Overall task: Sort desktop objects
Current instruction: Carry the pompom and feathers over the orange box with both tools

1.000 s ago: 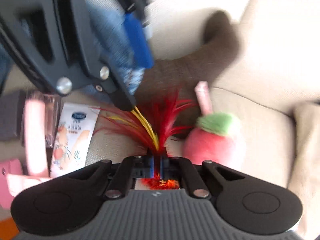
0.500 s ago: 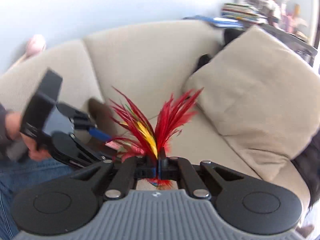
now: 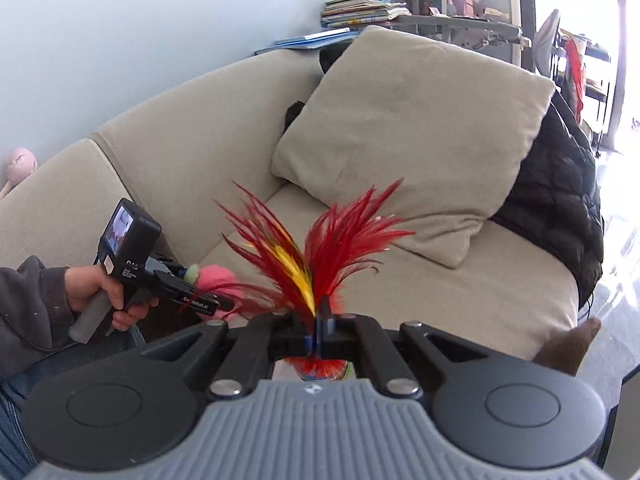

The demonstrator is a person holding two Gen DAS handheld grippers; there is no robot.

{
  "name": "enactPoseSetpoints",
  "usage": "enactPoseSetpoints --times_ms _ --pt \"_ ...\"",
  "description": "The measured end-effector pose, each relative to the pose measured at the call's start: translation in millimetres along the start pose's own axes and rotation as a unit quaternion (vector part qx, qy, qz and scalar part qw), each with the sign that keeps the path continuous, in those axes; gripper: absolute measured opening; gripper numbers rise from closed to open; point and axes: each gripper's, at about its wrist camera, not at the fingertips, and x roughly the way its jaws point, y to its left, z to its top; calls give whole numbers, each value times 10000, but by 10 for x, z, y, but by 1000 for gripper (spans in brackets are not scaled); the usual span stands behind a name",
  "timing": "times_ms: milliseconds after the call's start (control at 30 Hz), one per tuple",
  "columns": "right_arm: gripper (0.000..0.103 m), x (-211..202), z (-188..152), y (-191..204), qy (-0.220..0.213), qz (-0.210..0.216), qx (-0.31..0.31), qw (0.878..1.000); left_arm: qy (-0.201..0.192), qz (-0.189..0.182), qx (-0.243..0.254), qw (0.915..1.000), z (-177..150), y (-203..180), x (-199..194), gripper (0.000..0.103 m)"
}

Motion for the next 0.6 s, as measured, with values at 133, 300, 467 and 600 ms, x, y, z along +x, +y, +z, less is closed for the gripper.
enactPoseSetpoints --times_ms 133,300,467,600 --pt "1 -51 -218 -89 77 -84 286 9995 -104 1 -241 9997 -24 51 -7 61" --pt "1 -155 -435 -145 49 -95 623 9980 -306 -4 -303 9991 -56 2 -340 58" --pt "0 -348 -534 -79 -236 -31 754 9969 -844 -437 -185 9953 -176 -205 -1123 58" --pt "0 -537 -642 -41 -483 -30 924 9945 -1210 -1039 521 9858 -358 -665 -1837 58"
